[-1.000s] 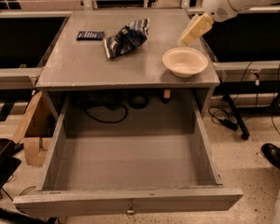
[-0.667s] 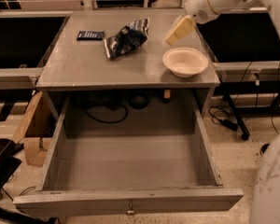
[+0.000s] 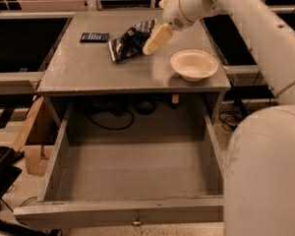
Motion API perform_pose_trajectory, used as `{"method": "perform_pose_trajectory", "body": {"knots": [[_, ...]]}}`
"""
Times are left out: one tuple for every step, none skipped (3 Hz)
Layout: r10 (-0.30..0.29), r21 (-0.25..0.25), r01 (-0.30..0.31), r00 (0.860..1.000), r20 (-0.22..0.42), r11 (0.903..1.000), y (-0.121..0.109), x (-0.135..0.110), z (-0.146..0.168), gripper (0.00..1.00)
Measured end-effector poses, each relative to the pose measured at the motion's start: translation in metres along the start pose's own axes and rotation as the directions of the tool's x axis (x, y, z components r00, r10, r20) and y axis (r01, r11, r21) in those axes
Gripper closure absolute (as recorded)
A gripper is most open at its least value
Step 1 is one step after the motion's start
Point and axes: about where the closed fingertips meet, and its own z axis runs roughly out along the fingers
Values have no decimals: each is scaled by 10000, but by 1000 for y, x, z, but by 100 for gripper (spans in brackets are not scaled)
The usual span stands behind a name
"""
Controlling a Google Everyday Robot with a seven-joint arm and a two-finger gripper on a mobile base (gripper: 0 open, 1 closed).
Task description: Place blue chip bag into top drawer
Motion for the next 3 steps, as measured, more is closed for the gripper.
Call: {"method": "perform_pose_trajectory", "body": {"knots": [[107, 95, -107, 9999, -25, 9999, -9, 4, 35, 0], [165, 236, -163, 9998, -88, 9996, -22, 10, 65, 0], [98, 286, -80, 9979, -641, 9996, -30, 19, 91, 16]]}}
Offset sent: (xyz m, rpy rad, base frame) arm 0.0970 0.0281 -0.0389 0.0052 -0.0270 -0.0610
